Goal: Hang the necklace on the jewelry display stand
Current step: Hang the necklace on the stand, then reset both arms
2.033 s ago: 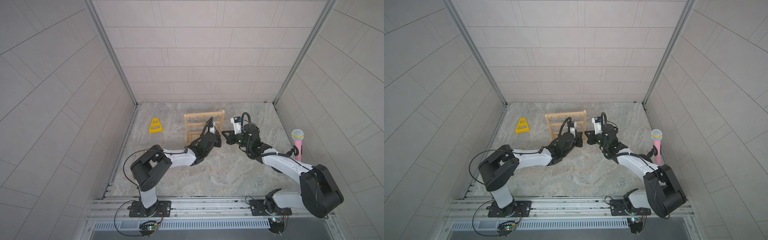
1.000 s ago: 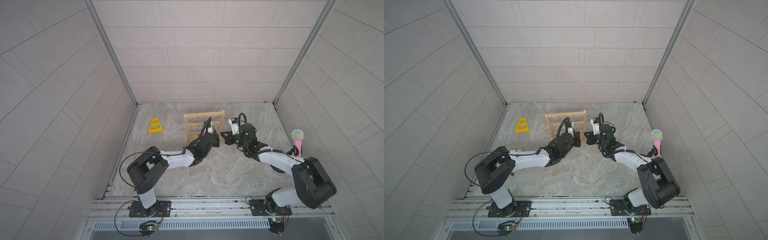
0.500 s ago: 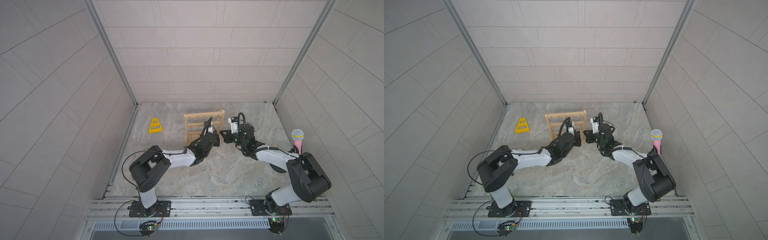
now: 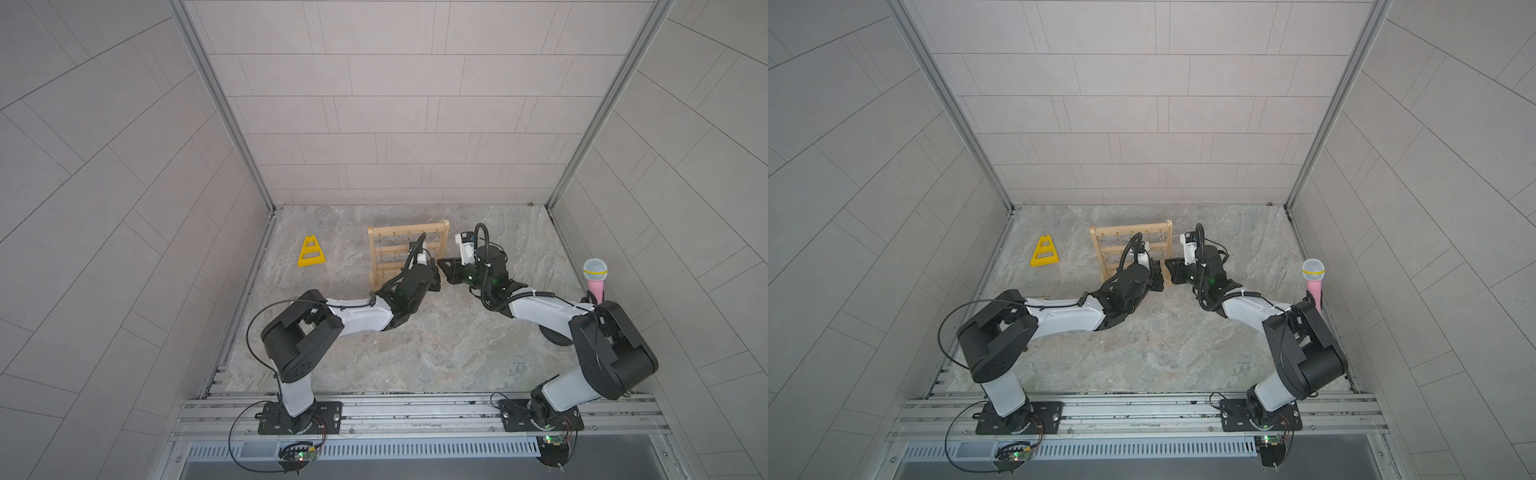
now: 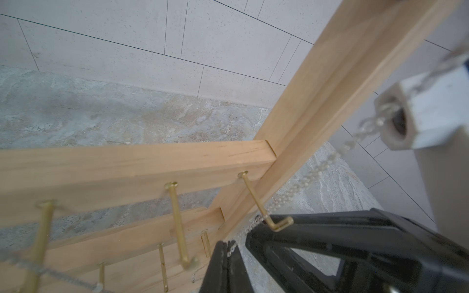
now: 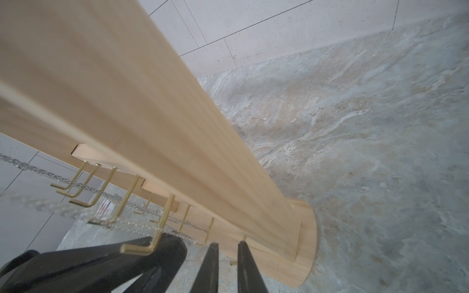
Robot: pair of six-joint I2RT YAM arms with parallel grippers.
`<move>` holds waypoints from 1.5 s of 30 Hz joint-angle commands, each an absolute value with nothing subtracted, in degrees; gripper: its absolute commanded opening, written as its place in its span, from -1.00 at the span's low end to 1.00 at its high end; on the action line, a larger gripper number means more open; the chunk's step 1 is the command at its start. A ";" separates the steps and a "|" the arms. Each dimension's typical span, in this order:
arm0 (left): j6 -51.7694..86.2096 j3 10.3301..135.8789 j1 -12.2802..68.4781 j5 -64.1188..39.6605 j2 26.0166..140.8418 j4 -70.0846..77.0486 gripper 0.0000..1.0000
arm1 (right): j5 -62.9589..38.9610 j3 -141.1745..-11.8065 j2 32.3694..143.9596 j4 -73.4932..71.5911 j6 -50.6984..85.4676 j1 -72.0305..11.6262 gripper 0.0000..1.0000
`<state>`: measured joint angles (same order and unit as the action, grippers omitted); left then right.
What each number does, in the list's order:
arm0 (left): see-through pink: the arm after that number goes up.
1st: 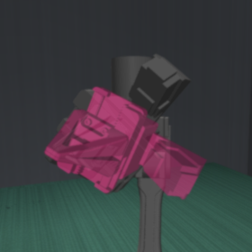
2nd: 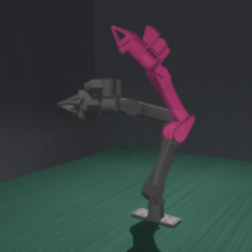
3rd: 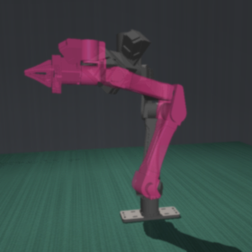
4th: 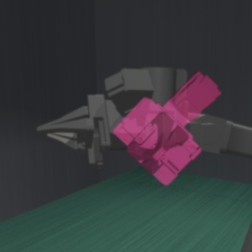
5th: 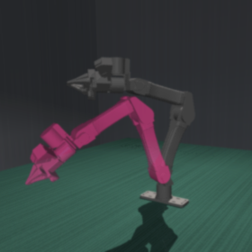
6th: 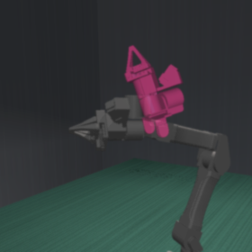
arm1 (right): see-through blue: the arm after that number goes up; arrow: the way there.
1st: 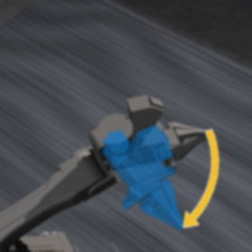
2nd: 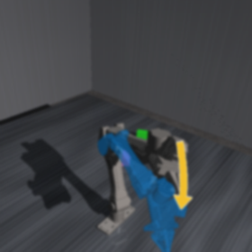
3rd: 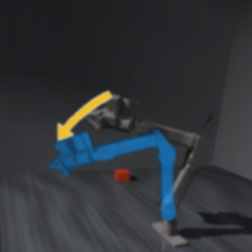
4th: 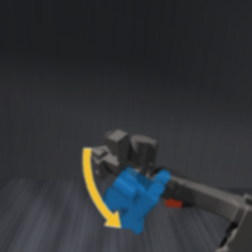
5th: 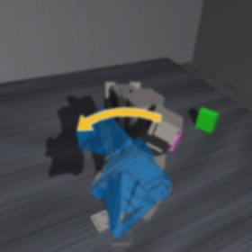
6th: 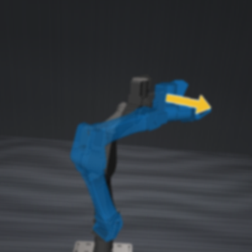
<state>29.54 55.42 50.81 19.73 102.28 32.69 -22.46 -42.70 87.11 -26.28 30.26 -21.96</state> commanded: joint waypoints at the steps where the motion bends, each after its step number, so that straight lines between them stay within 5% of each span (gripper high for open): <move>1: 29.18 57.06 50.72 21.10 103.18 32.53 -0.81 | -22.28 -44.08 87.20 -26.47 30.62 -21.89 -0.63; 16: 29.89 55.31 50.95 21.19 100.18 31.84 -0.33 | -22.77 -43.00 83.38 -22.47 29.84 -21.93 -0.60; 34: 30.79 45.60 55.28 23.98 83.70 22.66 -0.23 | -20.28 -41.74 73.28 -6.15 25.65 -21.62 -0.40; 42: 29.77 41.91 48.20 22.69 66.62 0.28 -0.14 | -16.38 -41.53 68.23 5.06 21.47 -21.10 0.08; 44: 29.69 42.11 43.54 20.50 63.62 -3.61 -0.05 | -15.38 -42.01 67.51 7.52 20.44 -20.06 0.45; 45: 29.56 42.78 40.65 19.16 62.63 -5.85 0.06 | -15.33 -42.18 67.41 8.38 20.11 -19.15 0.92</move>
